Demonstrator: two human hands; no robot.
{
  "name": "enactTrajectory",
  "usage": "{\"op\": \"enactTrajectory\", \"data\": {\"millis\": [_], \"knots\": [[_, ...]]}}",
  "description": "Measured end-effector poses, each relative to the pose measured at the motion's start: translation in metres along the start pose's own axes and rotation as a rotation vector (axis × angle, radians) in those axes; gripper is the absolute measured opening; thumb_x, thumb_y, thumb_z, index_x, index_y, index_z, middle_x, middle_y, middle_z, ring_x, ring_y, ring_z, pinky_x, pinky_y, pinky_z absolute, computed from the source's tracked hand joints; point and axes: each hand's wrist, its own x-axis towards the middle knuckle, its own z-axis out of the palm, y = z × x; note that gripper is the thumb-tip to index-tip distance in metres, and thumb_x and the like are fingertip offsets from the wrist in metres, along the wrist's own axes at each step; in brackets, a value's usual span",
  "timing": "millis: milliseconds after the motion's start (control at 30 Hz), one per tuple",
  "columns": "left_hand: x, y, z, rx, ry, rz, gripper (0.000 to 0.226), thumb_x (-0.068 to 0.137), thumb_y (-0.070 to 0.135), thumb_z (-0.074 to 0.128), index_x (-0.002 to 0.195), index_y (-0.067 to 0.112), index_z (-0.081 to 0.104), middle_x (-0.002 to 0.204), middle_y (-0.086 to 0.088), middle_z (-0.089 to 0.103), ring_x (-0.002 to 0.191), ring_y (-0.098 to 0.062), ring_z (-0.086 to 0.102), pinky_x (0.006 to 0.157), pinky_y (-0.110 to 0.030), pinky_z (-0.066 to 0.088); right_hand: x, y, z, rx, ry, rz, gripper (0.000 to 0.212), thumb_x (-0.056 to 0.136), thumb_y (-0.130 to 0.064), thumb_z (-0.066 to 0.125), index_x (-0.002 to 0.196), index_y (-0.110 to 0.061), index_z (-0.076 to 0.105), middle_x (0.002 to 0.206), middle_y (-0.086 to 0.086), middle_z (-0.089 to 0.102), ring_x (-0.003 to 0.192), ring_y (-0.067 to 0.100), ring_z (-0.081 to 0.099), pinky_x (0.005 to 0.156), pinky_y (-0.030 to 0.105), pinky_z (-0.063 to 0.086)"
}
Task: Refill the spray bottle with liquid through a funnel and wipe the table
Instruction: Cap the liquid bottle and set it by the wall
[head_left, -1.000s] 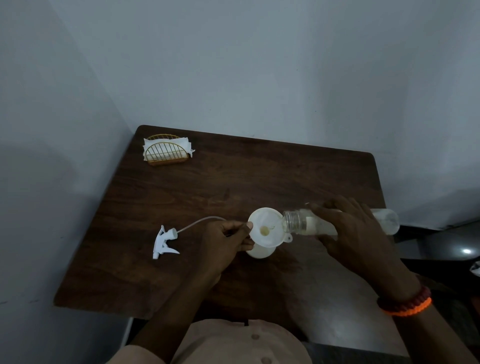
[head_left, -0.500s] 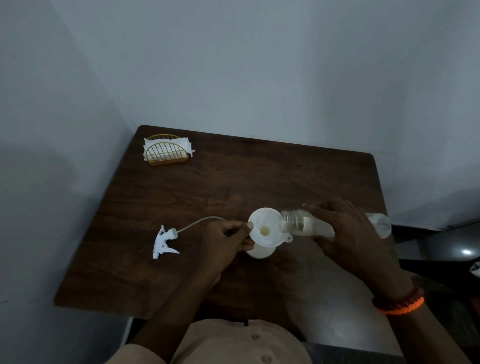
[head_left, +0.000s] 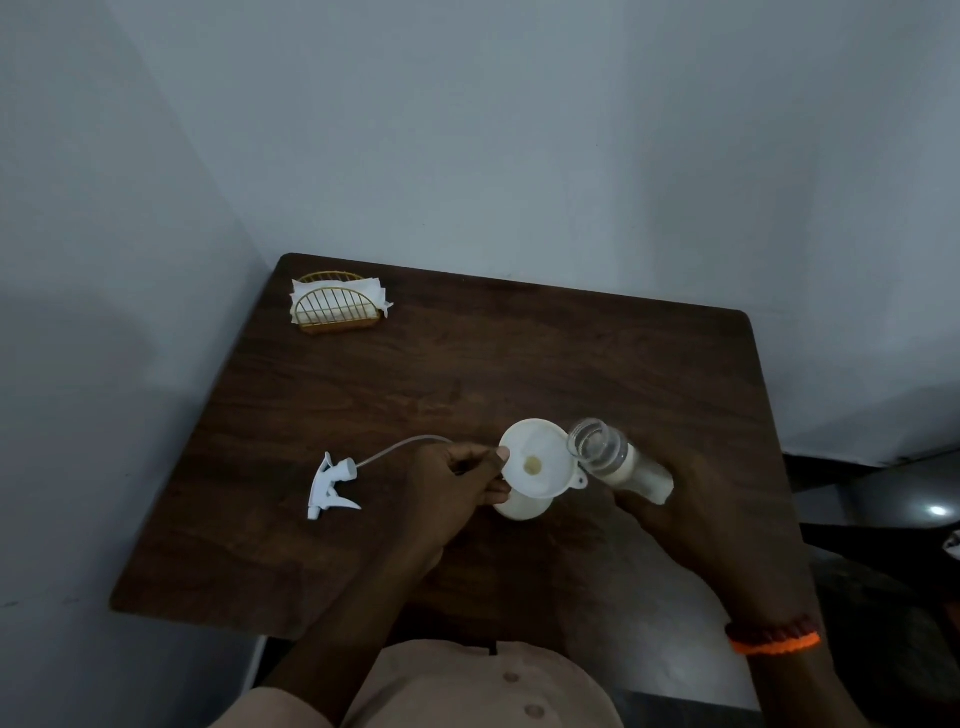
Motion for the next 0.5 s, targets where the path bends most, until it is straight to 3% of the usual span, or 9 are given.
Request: {"op": "enactTrajectory", "data": {"millis": [67,133,233,367,500], "knots": [[0.000,0.000,0.000,-0.006,0.000,0.001,0.004,0.089,0.017,0.076,0.088,0.017,0.079,0.079,-0.008,0.080,0.075,-0.023,0.078,0.075,-0.037,0.065,-0.008,-0.001,0.008,0.091,0.068,-0.013,0.044,0.072,-0.006,0.086,0.112,-0.008,0.069,0.100,-0.005,0.071,0.100,0.000,0.066,0.085,0.015,0.047],[0.000,0.000,0.000,-0.010,0.001,0.000,0.003,0.089,0.017,0.076,0.088,0.017,0.079,0.078,-0.008,0.079,0.074,-0.023,0.078,0.074,-0.036,0.065,-0.016,0.001,0.015,0.165,0.100,-0.001,0.048,0.065,-0.002,0.090,0.104,-0.017,0.065,0.090,-0.018,0.063,0.092,-0.016,0.060,0.077,0.002,0.042],[-0.001,-0.001,0.000,-0.011,-0.005,-0.003,0.003,0.089,0.017,0.076,0.090,0.016,0.079,0.079,-0.008,0.079,0.075,-0.023,0.078,0.072,-0.033,0.064,-0.026,0.008,0.020,0.224,0.083,0.041,0.052,0.067,-0.018,0.091,0.103,-0.030,0.056,0.092,-0.019,0.062,0.092,-0.012,0.059,0.073,0.007,0.044],[-0.001,-0.001,0.001,0.016,-0.010,-0.011,0.006,0.089,0.020,0.077,0.092,0.016,0.079,0.082,-0.007,0.080,0.078,-0.022,0.079,0.075,-0.034,0.065,-0.036,0.011,0.027,0.266,0.084,0.082,0.049,0.067,-0.021,0.092,0.103,-0.026,0.059,0.095,-0.020,0.063,0.091,-0.007,0.061,0.072,0.021,0.050],[-0.003,-0.001,0.001,0.035,-0.009,-0.008,0.010,0.089,0.020,0.076,0.095,0.013,0.079,0.081,-0.007,0.080,0.077,-0.022,0.079,0.074,-0.033,0.065,-0.042,0.007,0.030,0.282,0.075,0.093,0.055,0.068,-0.021,0.091,0.104,-0.041,0.054,0.100,-0.033,0.062,0.094,-0.011,0.060,0.073,0.011,0.047]]}}
